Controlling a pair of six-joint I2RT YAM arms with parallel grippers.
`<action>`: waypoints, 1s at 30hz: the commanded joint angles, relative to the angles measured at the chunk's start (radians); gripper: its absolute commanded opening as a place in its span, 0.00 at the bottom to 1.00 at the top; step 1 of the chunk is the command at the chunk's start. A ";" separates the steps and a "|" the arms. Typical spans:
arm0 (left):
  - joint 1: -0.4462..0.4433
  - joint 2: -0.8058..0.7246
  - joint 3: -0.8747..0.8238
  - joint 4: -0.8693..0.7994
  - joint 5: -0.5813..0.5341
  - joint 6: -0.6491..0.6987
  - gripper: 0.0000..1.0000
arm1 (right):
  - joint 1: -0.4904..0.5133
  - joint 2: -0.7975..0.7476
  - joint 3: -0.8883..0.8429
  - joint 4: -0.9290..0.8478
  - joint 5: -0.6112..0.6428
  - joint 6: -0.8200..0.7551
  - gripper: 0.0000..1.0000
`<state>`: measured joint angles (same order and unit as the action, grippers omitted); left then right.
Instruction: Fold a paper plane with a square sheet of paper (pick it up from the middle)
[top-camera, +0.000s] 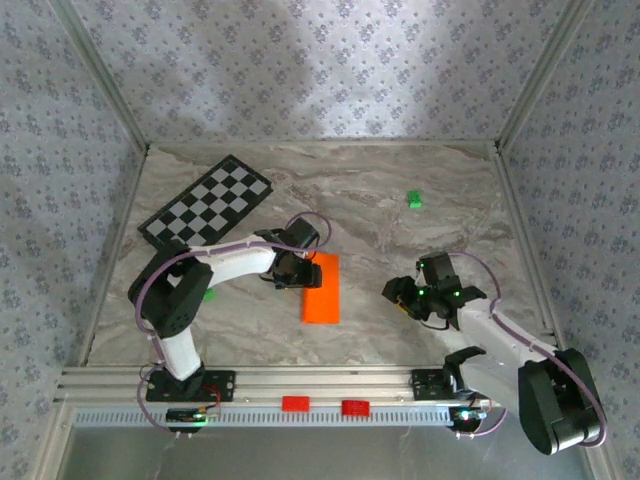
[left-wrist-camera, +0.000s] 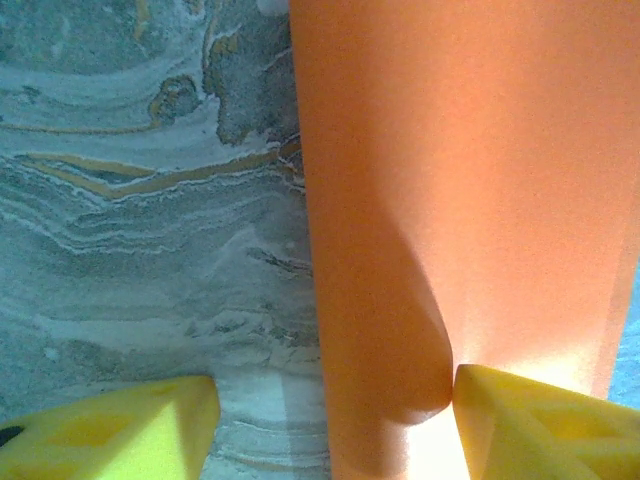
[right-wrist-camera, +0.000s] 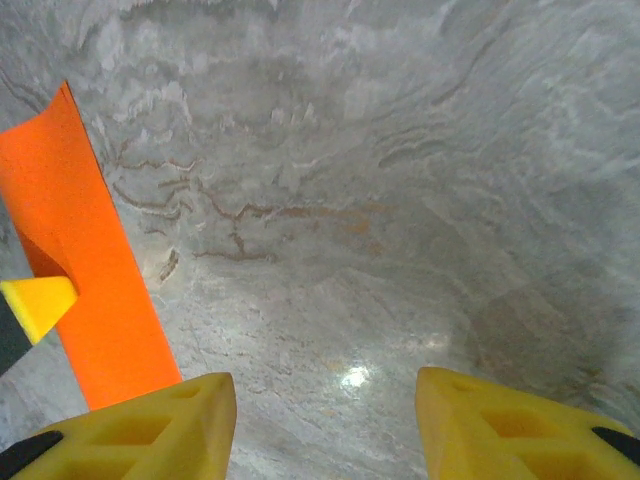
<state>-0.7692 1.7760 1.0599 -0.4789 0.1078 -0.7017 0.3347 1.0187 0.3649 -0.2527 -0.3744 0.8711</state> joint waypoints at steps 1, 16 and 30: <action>-0.025 0.095 -0.009 0.149 0.038 -0.006 0.66 | 0.028 0.017 0.039 0.002 0.012 -0.013 0.52; -0.048 0.089 0.018 0.114 -0.002 -0.022 0.66 | 0.103 0.107 0.105 -0.034 0.049 -0.034 0.53; -0.047 0.114 0.027 0.108 -0.001 -0.020 0.67 | 0.119 0.127 0.113 -0.032 0.053 -0.028 0.53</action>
<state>-0.7998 1.7992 1.0962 -0.5198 0.0517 -0.7265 0.4461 1.1374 0.4522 -0.2592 -0.3359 0.8520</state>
